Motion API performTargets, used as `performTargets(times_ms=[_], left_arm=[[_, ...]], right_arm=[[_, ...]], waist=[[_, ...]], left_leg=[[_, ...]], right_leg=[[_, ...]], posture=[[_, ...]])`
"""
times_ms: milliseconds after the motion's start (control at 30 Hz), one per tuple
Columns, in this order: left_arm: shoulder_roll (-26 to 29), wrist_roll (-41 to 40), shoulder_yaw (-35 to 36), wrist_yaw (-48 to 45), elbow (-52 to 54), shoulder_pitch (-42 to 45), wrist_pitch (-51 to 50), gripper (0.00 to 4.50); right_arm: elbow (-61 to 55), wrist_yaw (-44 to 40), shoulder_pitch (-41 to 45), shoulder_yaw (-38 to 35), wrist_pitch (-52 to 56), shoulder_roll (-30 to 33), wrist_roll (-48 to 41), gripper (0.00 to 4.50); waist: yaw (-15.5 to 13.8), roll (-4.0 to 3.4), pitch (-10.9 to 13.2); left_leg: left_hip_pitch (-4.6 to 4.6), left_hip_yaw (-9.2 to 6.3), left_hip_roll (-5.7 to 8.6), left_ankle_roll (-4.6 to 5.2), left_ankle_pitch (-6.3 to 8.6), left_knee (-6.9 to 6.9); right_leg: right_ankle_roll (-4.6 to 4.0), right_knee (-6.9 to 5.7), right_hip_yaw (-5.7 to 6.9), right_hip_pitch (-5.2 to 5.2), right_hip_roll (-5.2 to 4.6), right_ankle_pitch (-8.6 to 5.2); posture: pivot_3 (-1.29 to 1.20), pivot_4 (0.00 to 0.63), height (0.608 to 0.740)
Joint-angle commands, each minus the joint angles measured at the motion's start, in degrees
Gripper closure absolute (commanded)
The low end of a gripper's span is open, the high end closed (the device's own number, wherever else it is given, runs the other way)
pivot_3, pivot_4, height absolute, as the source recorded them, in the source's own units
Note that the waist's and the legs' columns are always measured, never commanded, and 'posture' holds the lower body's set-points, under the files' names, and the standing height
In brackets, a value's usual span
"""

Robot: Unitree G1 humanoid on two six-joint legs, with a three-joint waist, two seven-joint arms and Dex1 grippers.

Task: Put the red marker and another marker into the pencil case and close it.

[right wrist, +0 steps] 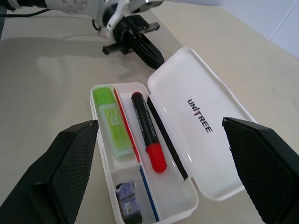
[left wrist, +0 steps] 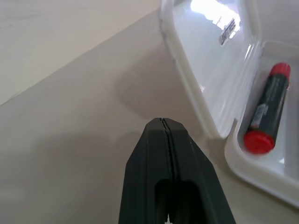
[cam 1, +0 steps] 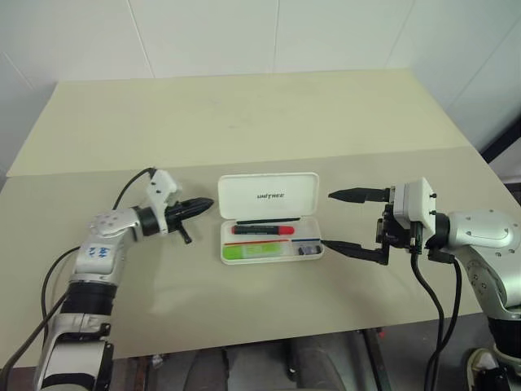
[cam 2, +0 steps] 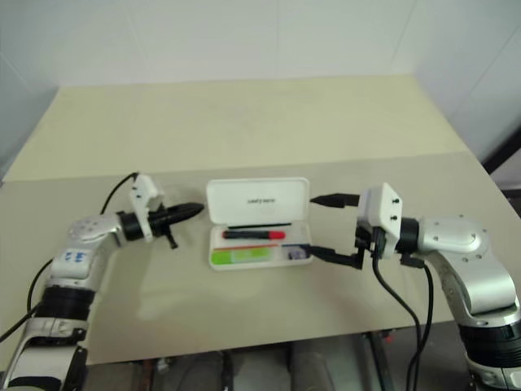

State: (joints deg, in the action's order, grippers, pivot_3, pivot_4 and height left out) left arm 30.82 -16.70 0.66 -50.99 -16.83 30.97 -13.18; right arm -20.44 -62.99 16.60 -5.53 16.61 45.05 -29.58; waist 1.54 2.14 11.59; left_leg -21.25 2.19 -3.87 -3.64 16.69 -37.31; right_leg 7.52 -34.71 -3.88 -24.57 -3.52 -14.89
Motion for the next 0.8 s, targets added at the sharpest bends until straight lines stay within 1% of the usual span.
performTargets(times_ms=[33,200,333,400,533,633,733,800], left_arm=[[-1.25,0.51,-0.18,-0.06,-0.93,2.84,1.11,4.48],[-2.77,1.17,-0.90,-0.88,-2.28,4.73,2.07,4.48],[-3.07,0.21,-0.50,-2.40,-0.38,4.55,1.98,4.48],[-2.89,-1.99,-0.21,-5.09,2.24,3.78,0.83,4.48],[-0.09,-6.40,-1.00,-13.67,9.84,0.15,-1.62,4.48],[2.35,-8.58,-1.37,-17.75,14.16,-2.14,-3.99,4.48],[5.27,-8.11,-2.82,-21.09,16.10,-3.14,-5.20,4.48],[5.84,-7.13,-3.34,-21.56,15.84,-2.72,-4.70,4.48]], right_arm=[[-2.37,1.06,-0.27,-0.91,-0.10,-0.08,-0.65,0.00],[-2.72,2.17,-0.24,-0.37,-0.17,-0.66,-0.52,0.00],[-3.07,2.93,-0.57,-0.31,-0.16,-0.92,-0.50,0.00],[-3.24,3.25,-0.75,-0.25,-0.23,-0.93,-0.44,0.00],[-3.28,3.83,-0.87,-0.64,-0.33,-0.89,-0.38,0.00],[-3.17,4.20,-0.83,-0.79,-0.42,-0.87,-0.40,0.00],[-3.21,4.42,-1.05,-0.76,-0.62,-0.94,-0.33,0.00],[-3.14,4.58,-1.23,-0.64,-0.79,-1.06,-0.18,0.00]], waist=[[-0.01,0.00,0.00],[0.04,0.00,0.00],[0.03,0.00,0.00],[0.01,0.00,0.00],[0.10,0.00,0.00],[0.14,-0.01,0.00],[0.11,-0.01,0.00],[0.11,-0.01,0.00]], left_leg=[[0.00,0.00,0.00,0.00,0.00,0.00],[-0.01,0.00,0.01,0.00,0.00,0.03],[-0.01,0.00,0.01,0.00,0.00,0.04],[-0.01,0.00,0.01,0.00,0.00,0.03],[-0.02,0.01,0.01,-0.01,0.01,0.05],[0.02,0.01,0.01,-0.01,0.01,0.09],[0.02,-0.02,0.01,-0.01,0.01,0.05],[0.02,-0.01,0.01,-0.01,0.01,0.00]], right_leg=[[0.01,0.02,0.00,0.00,0.00,0.01],[0.05,0.03,0.00,0.00,0.00,0.03],[0.05,0.03,0.00,-0.01,0.00,0.03],[0.05,0.03,0.00,-0.01,0.00,0.03],[0.05,0.07,0.00,0.00,-0.01,0.03],[0.03,0.04,-0.01,-0.01,0.00,0.02],[-0.01,0.01,0.00,-0.01,0.00,0.00],[-0.37,0.02,-0.01,0.02,-0.01,-0.20]], posture=[[0.00,0.150,0.740],[0.00,0.150,0.740],[0.00,0.150,0.740],[0.00,0.150,0.740],[0.00,0.150,0.740],[0.00,0.150,0.740],[0.00,0.150,0.740],[0.00,0.150,0.740]])
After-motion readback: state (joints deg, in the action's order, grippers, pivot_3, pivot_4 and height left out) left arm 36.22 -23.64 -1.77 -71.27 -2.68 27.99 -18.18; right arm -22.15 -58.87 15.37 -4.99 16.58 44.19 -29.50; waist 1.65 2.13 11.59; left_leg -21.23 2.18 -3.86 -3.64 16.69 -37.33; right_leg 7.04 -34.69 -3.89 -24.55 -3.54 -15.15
